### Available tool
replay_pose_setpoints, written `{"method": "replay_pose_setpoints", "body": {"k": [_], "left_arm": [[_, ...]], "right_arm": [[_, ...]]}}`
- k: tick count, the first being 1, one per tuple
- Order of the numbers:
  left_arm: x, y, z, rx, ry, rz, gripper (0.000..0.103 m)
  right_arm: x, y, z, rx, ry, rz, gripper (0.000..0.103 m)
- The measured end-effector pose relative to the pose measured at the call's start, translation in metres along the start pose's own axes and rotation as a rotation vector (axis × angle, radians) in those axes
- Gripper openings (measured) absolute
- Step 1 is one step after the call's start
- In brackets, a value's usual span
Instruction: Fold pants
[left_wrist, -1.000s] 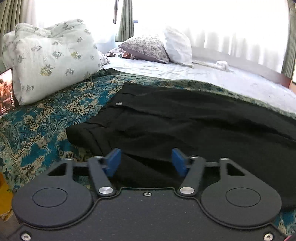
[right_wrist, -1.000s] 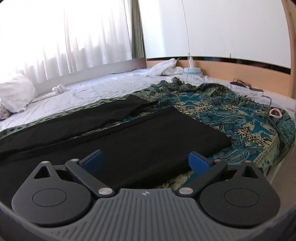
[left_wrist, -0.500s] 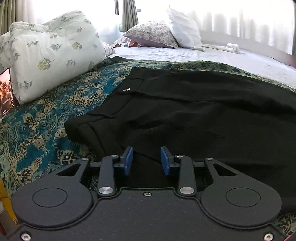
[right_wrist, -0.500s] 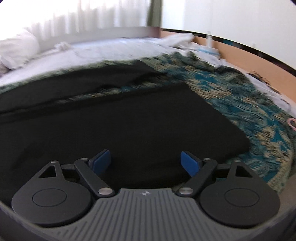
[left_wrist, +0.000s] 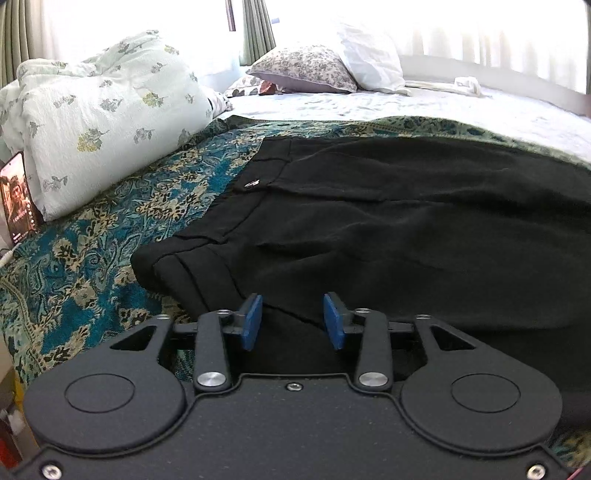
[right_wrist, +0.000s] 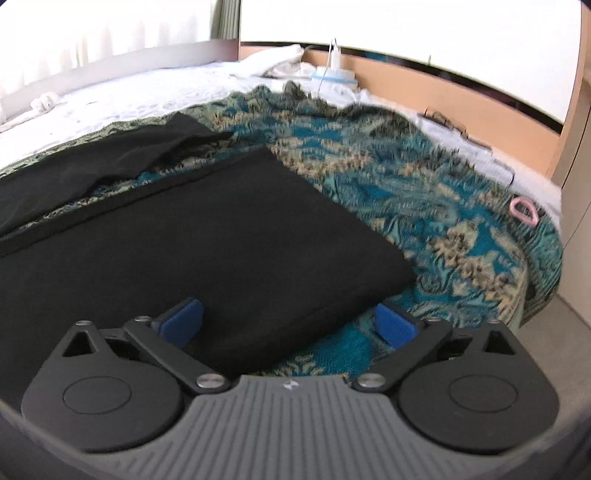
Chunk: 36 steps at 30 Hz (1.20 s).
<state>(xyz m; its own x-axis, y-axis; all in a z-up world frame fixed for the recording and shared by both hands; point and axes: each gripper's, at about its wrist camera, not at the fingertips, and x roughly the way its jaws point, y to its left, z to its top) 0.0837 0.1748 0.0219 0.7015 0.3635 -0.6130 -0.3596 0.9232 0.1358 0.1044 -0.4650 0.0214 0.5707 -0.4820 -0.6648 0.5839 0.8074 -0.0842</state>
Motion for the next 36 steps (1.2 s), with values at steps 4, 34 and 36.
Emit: {"method": "replay_pose_setpoints", "body": {"k": [4, 34, 36], "left_arm": [[-0.007, -0.001, 0.018, 0.001, -0.018, -0.034, 0.065], [0.102, -0.035, 0.192, -0.171, 0.132, -0.072, 0.098], [0.113, -0.037, 0.196, -0.173, 0.144, -0.058, 0.098]], "right_arm": [[-0.014, 0.008, 0.012, -0.037, -0.031, 0.019, 0.103], [0.019, 0.133, 0.16, 0.139, 0.136, 0.367, 0.103], [0.025, 0.143, 0.166, 0.148, 0.138, 0.377, 0.103]]}}
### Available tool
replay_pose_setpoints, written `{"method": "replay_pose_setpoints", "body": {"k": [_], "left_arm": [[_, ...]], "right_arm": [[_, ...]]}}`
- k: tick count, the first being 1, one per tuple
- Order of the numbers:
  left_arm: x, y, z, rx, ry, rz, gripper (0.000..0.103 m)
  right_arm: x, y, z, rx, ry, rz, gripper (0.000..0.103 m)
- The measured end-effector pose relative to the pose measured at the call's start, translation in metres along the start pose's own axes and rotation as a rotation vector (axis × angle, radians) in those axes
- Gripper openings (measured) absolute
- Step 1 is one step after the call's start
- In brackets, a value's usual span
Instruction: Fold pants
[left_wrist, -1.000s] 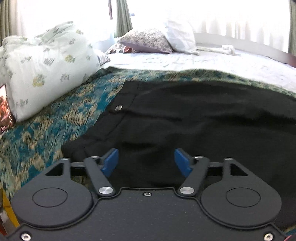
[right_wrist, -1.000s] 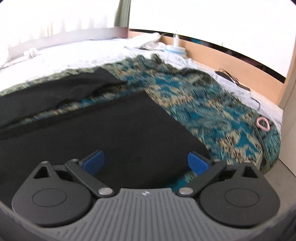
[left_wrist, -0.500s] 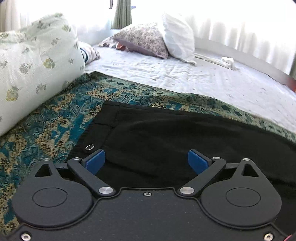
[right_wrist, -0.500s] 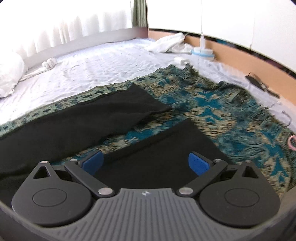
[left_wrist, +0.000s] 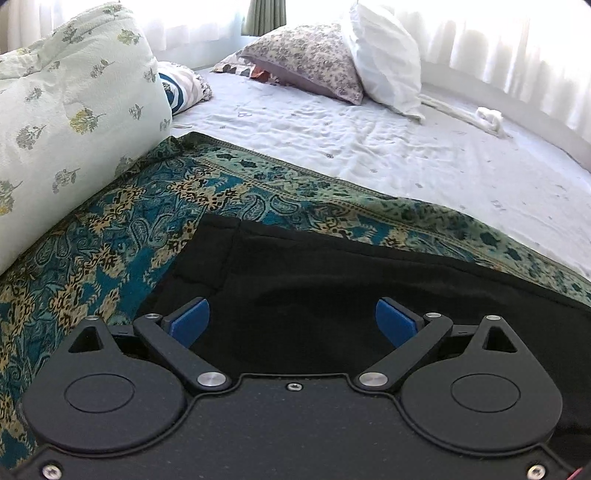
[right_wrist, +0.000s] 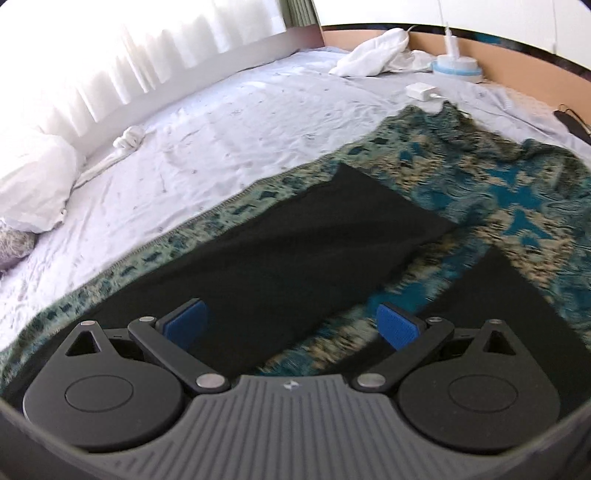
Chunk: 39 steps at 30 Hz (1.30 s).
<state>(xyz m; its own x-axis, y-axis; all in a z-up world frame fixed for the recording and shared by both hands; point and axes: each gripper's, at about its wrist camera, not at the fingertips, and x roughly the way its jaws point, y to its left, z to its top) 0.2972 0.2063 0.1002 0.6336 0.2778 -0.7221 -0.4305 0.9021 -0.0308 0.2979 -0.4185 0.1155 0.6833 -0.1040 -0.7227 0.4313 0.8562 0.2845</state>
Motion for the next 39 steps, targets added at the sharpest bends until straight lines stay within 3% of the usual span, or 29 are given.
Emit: {"method": "replay_pose_setpoints", "body": {"k": [16, 22, 31, 35, 39], "left_arm": [[0.083, 0.003, 0.032, -0.174, 0.068, 0.079, 0.097], [0.11, 0.005, 0.044, -0.166, 0.143, 0.115, 0.098], [0.136, 0.01, 0.054, -0.259, 0.196, 0.08, 0.101], [0.145, -0.001, 0.052, -0.246, 0.181, 0.129, 0.103], [0.153, -0.005, 0.055, -0.317, 0.161, 0.189, 0.103]], "right_arm": [[0.081, 0.038, 0.014, 0.038, -0.041, -0.071, 0.103], [0.105, 0.043, 0.02, 0.053, -0.043, -0.077, 0.103], [0.143, 0.055, 0.031, 0.075, -0.025, -0.086, 0.103], [0.155, 0.063, 0.031, 0.057, -0.024, -0.097, 0.103], [0.165, 0.067, 0.034, 0.043, -0.038, -0.129, 0.103]]}}
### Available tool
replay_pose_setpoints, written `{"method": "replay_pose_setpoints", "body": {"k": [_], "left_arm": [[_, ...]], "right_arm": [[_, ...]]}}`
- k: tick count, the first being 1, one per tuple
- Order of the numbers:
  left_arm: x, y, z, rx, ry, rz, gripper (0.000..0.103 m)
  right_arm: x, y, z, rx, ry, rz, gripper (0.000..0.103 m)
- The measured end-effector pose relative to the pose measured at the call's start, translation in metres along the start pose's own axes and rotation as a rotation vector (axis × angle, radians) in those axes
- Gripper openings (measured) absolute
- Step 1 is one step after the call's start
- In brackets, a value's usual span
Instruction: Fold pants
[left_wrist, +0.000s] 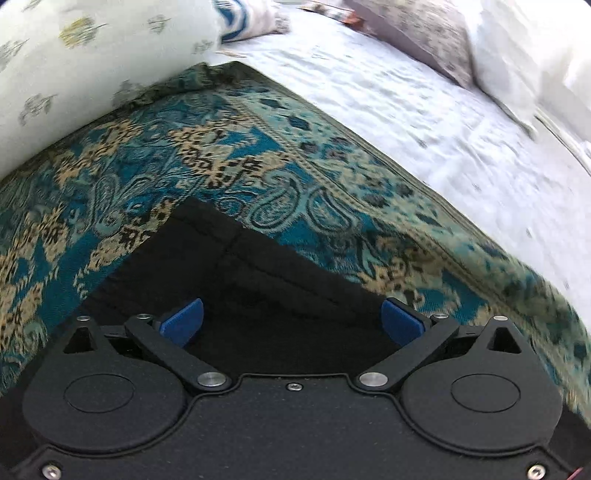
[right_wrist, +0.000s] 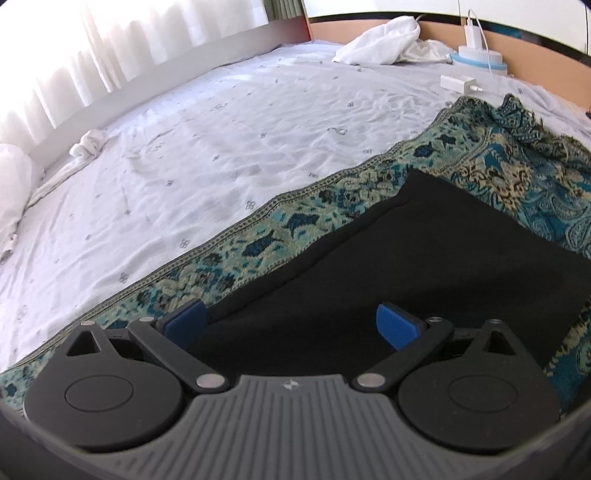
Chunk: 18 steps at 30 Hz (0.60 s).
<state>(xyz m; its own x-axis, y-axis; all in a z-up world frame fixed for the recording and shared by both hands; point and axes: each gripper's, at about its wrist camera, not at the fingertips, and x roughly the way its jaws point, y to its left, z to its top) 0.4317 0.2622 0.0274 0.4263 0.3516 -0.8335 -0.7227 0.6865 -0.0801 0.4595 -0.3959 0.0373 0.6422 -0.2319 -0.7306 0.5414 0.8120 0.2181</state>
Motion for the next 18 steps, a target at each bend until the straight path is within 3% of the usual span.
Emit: {"method": "replay_pose_setpoints", "body": {"k": [9, 18], "left_arm": [[0.014, -0.024, 0.003, -0.088, -0.021, 0.178, 0.103], [0.019, -0.028, 0.008, -0.118, -0.013, 0.207, 0.103]], "right_arm": [[0.023, 0.005, 0.01, -0.023, -0.012, -0.048, 0.103], [0.057, 0.011, 0.028, 0.037, 0.029, -0.05, 0.103]]}}
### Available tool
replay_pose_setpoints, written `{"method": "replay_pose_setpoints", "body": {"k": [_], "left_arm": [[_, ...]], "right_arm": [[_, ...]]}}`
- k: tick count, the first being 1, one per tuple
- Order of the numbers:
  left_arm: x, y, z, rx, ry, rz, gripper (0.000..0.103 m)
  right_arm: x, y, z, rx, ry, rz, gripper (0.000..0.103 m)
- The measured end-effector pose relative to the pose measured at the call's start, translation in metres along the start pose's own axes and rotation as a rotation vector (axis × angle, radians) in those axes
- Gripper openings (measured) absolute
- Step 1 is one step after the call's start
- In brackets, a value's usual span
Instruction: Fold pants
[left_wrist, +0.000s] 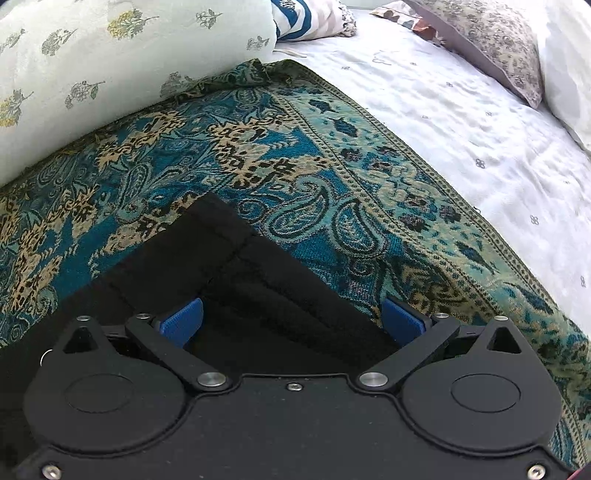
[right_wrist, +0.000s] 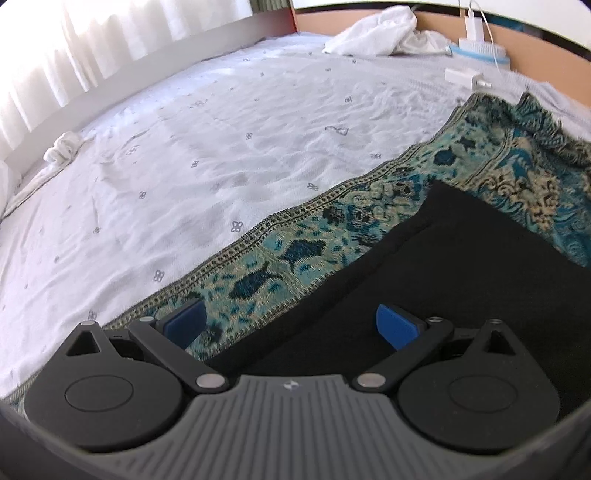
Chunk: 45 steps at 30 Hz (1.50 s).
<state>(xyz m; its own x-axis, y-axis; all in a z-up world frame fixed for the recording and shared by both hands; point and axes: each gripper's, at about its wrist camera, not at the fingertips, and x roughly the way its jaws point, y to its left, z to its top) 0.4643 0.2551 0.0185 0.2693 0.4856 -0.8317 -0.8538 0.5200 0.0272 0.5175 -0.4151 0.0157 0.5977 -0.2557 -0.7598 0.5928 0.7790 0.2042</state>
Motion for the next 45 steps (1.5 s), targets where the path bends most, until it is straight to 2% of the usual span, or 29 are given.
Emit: {"method": "replay_pose_setpoints", "body": {"k": [3, 5, 7, 9, 10, 11, 12, 13, 14, 16, 17, 18, 19, 21, 22, 31, 34, 35, 36, 39, 40, 41, 42, 45], "left_arm": [[0.001, -0.003, 0.0, 0.007, -0.01, 0.013, 0.103], [0.001, -0.005, -0.002, 0.016, -0.025, 0.022, 0.103], [0.001, -0.007, -0.004, 0.032, -0.042, 0.025, 0.103], [0.0, -0.007, -0.007, 0.045, -0.062, 0.015, 0.103], [-0.002, -0.006, -0.008, 0.052, -0.071, 0.006, 0.101], [-0.003, -0.005, -0.01, 0.06, -0.081, -0.001, 0.1], [-0.005, -0.005, -0.014, 0.076, -0.097, -0.009, 0.095], [-0.008, -0.005, -0.017, 0.096, -0.116, -0.025, 0.084], [-0.012, -0.006, -0.021, 0.122, -0.137, -0.058, 0.076], [-0.017, -0.005, -0.026, 0.134, -0.154, -0.104, 0.049], [-0.02, -0.005, -0.027, 0.141, -0.158, -0.119, 0.041], [-0.023, -0.004, -0.028, 0.15, -0.156, -0.142, 0.024], [-0.025, -0.004, -0.029, 0.152, -0.151, -0.16, 0.015], [-0.032, 0.0, -0.03, 0.15, -0.145, -0.19, 0.005], [-0.035, 0.002, -0.03, 0.146, -0.142, -0.208, 0.004], [-0.059, 0.044, -0.026, 0.12, -0.125, -0.323, 0.003], [-0.063, 0.052, -0.025, 0.121, -0.112, -0.34, 0.003], [-0.063, 0.054, -0.025, 0.119, -0.107, -0.344, 0.003], [-0.063, 0.056, -0.025, 0.118, -0.102, -0.347, 0.003], [-0.058, 0.058, -0.026, 0.106, -0.079, -0.352, 0.003], [-0.056, 0.059, -0.027, 0.101, -0.07, -0.353, 0.003], [-0.053, 0.059, -0.027, 0.098, -0.062, -0.353, 0.003], [-0.05, 0.06, -0.028, 0.096, -0.056, -0.351, 0.003], [-0.042, 0.062, -0.031, 0.095, -0.045, -0.362, 0.004]], "right_arm": [[0.012, 0.007, 0.001, -0.028, 0.011, -0.068, 0.103], [0.024, 0.016, -0.002, -0.098, 0.047, -0.149, 0.103], [0.025, 0.022, -0.006, -0.168, 0.036, -0.182, 0.103], [0.023, 0.019, -0.006, -0.141, 0.045, -0.163, 0.096], [0.021, 0.015, -0.004, -0.124, 0.044, -0.156, 0.089], [0.018, 0.011, -0.002, -0.113, 0.038, -0.166, 0.077], [0.015, 0.009, -0.001, -0.11, 0.031, -0.17, 0.073], [0.012, 0.006, 0.001, -0.105, 0.028, -0.162, 0.059], [0.008, 0.002, 0.002, -0.102, 0.028, -0.17, 0.04], [0.003, -0.006, 0.005, -0.092, 0.034, -0.173, 0.024], [-0.001, -0.012, 0.005, -0.074, 0.035, -0.149, 0.015], [-0.004, -0.017, 0.006, -0.057, 0.036, -0.132, 0.011], [-0.009, -0.023, 0.007, -0.034, 0.031, -0.113, 0.008], [-0.02, -0.034, 0.007, -0.002, 0.013, -0.086, 0.006], [-0.027, -0.038, 0.008, 0.006, 0.002, -0.085, 0.004], [-0.075, -0.083, 0.015, 0.051, -0.075, -0.09, 0.003], [-0.084, -0.098, 0.017, 0.079, -0.056, -0.029, 0.004], [-0.085, -0.102, 0.018, 0.093, -0.048, -0.006, 0.012], [-0.085, -0.105, 0.018, 0.103, -0.039, 0.024, 0.016], [-0.081, -0.11, 0.018, 0.156, 0.003, 0.113, 0.055], [-0.078, -0.108, 0.017, 0.167, 0.012, 0.131, 0.064], [-0.076, -0.106, 0.017, 0.171, 0.016, 0.136, 0.069], [-0.073, -0.102, 0.016, 0.168, 0.021, 0.134, 0.069], [-0.058, -0.084, 0.015, 0.139, 0.041, 0.087, 0.075]]}}
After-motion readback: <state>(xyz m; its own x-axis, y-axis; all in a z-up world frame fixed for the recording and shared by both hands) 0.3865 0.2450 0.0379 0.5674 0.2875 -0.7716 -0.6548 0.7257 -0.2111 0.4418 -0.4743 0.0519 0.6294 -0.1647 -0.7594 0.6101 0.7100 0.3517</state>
